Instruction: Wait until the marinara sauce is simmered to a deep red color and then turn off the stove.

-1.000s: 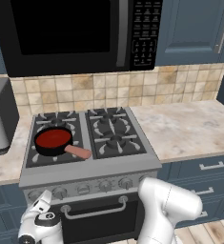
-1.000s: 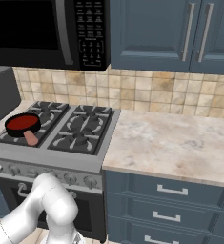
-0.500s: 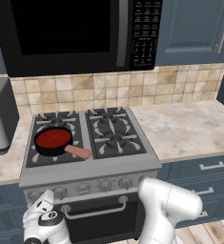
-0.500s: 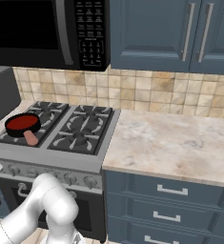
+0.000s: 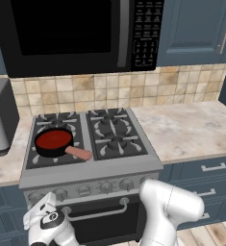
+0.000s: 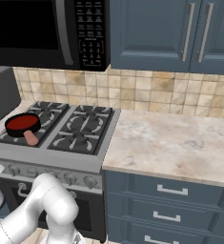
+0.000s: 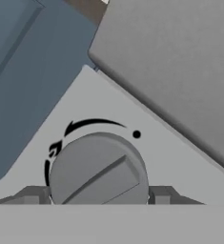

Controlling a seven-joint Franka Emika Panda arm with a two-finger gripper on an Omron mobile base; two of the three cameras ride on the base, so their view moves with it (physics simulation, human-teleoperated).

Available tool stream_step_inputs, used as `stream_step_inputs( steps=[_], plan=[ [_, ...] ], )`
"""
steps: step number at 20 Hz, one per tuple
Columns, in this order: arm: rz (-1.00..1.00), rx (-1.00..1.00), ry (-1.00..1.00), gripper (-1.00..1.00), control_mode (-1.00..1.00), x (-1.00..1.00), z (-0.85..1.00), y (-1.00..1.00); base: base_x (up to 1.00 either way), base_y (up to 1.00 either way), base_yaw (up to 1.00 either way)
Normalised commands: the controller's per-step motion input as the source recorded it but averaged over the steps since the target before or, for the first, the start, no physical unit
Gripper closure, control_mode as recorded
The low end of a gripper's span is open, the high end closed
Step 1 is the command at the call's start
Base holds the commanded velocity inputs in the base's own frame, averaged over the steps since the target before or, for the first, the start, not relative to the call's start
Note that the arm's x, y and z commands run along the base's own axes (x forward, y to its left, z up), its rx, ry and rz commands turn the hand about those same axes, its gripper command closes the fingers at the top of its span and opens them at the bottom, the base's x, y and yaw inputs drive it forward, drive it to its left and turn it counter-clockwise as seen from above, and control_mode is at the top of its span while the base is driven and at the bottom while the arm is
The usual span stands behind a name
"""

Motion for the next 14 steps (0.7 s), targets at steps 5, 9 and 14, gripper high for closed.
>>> stream_step_inputs(
  steps=[5, 9, 14],
  plan=[
    [-0.01, 0.15, -0.08, 1.0, -1.0, -0.02, -0.18, 0.0, 0.0, 0.0, 0.0],
    [-0.02, 0.16, -0.07, 1.0, -1.0, -0.01, -0.19, 0.0, 0.0, 0.0, 0.0],
    [-0.02, 0.19, -0.06, 1.0, -1.0, -0.05, -0.19, 0.0, 0.0, 0.0, 0.0]
  ],
)
